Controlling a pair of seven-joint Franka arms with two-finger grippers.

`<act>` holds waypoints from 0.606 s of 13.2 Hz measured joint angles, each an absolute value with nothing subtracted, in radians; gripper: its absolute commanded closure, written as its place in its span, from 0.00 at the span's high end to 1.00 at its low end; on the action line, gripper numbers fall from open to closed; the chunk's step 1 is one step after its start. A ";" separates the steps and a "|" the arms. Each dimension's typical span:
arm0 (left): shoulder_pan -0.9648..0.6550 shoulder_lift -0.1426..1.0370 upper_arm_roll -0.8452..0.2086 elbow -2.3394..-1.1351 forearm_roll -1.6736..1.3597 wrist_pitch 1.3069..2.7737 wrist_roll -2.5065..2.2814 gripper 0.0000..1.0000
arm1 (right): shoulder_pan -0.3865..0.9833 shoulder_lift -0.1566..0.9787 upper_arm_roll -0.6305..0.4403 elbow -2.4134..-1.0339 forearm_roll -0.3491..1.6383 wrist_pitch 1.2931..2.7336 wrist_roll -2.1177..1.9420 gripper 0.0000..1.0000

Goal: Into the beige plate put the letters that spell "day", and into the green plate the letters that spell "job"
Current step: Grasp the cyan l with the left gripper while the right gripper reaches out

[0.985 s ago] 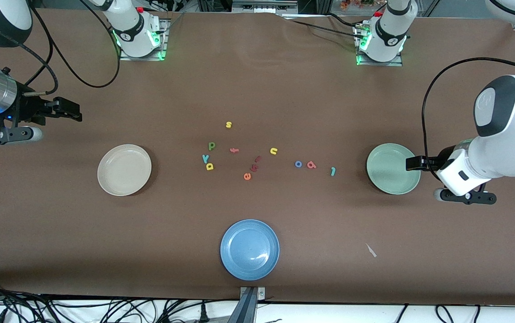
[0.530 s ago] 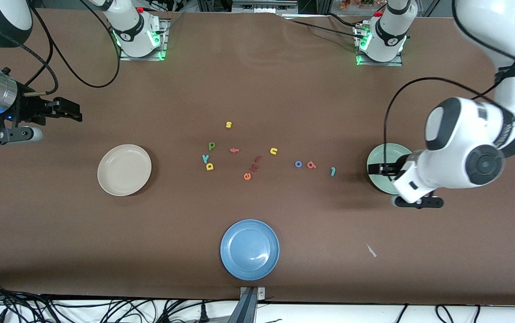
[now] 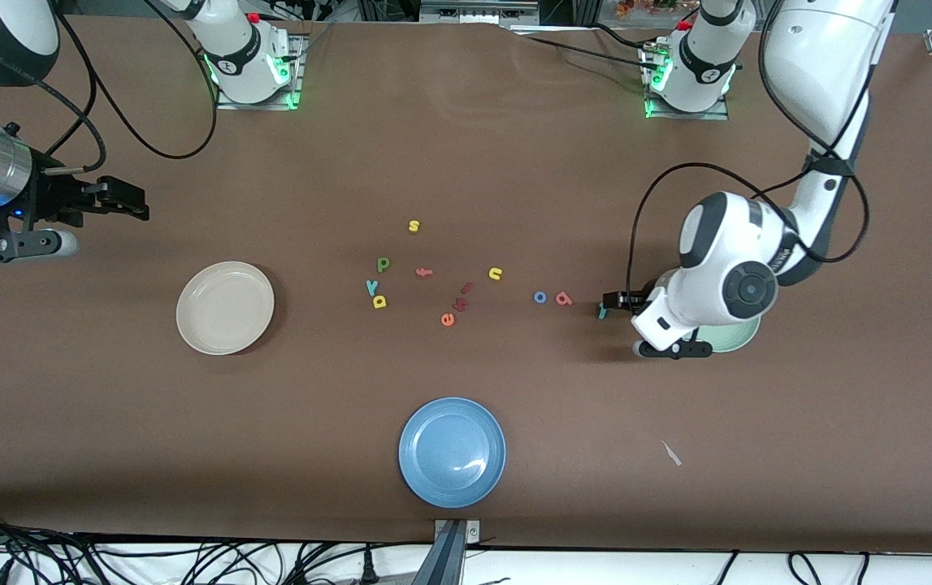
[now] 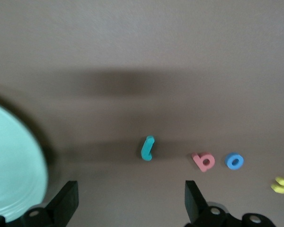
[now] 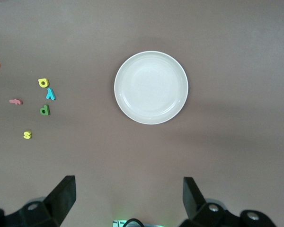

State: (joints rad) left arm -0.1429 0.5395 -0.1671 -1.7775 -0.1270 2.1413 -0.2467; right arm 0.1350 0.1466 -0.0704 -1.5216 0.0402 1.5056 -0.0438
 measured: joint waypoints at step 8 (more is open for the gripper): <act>-0.171 0.537 -0.196 -1.952 -0.126 2.444 -0.288 0.89 | 0.181 0.172 -0.068 -1.532 0.059 1.575 -0.041 1.00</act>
